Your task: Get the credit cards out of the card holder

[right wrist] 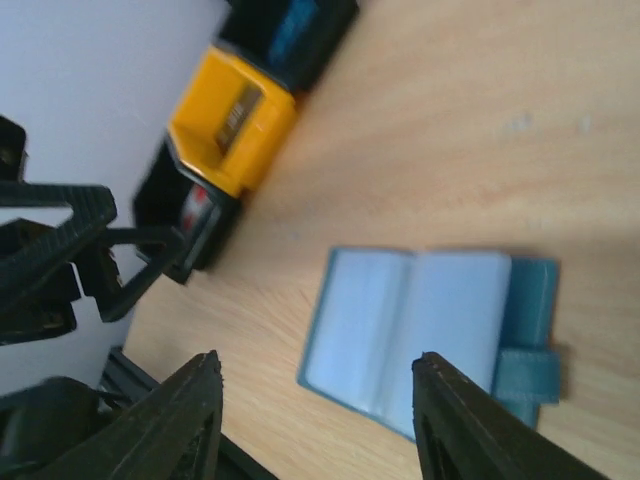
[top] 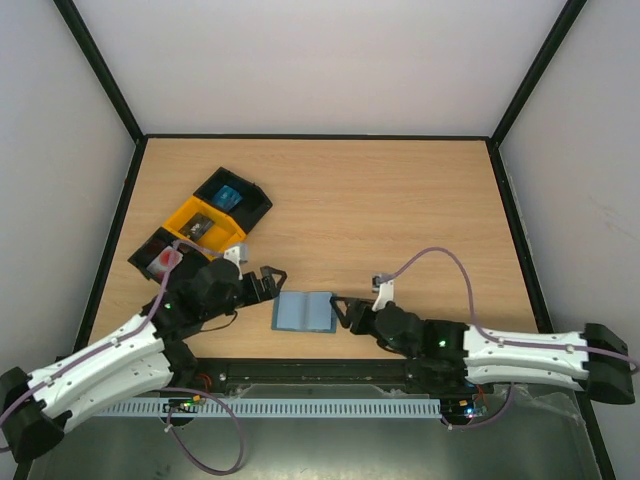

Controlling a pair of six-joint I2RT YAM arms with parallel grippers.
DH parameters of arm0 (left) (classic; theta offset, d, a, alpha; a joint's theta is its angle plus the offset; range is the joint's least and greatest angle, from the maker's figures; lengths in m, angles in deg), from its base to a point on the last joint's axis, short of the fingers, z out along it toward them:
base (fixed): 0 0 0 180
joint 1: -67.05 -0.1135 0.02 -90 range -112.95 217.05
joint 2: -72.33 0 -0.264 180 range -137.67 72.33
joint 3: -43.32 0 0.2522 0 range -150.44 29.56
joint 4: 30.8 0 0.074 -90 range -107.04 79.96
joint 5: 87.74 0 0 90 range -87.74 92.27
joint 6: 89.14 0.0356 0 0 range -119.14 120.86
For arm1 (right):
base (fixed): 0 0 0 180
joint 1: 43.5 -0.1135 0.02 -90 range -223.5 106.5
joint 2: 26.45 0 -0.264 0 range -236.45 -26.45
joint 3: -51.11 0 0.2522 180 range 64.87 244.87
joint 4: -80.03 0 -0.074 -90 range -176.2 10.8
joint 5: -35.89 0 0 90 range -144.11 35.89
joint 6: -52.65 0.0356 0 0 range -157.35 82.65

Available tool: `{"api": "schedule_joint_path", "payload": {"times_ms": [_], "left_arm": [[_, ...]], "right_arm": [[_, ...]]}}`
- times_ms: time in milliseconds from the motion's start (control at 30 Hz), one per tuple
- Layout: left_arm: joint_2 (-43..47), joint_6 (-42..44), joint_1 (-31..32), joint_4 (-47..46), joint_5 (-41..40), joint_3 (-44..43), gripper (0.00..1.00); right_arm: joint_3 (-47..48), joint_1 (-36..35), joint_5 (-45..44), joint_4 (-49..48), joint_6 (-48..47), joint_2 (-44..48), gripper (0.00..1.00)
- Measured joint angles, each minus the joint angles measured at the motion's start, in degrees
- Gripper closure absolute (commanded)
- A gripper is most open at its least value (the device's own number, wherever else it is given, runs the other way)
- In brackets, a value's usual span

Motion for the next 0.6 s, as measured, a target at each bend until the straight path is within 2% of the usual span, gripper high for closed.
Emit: {"api": "schedule_joint_path", "payload": {"times_ms": [100, 233, 400, 600], "left_arm": [[3.3, 2.3, 0.0, 2.7, -0.6, -3.9, 0.0], [7.4, 5.9, 0.0, 5.9, -0.9, -9.9, 0.0], [8.2, 9.6, 0.0, 8.8, -1.0, -17.9, 0.0], [8.0, 13.3, 0.0, 11.2, -1.0, -22.4, 0.0]], "right_arm": [[4.7, 0.0, -3.9, 7.9, -1.5, 7.6, 0.29], [11.6, 0.0, -9.3, 16.4, -4.0, 13.9, 0.01], [20.5, 0.0, -13.0, 24.7, -7.7, 14.4, 0.02], [26.8, 0.0, -13.6, 28.2, -11.2, 13.2, 0.02]]}}
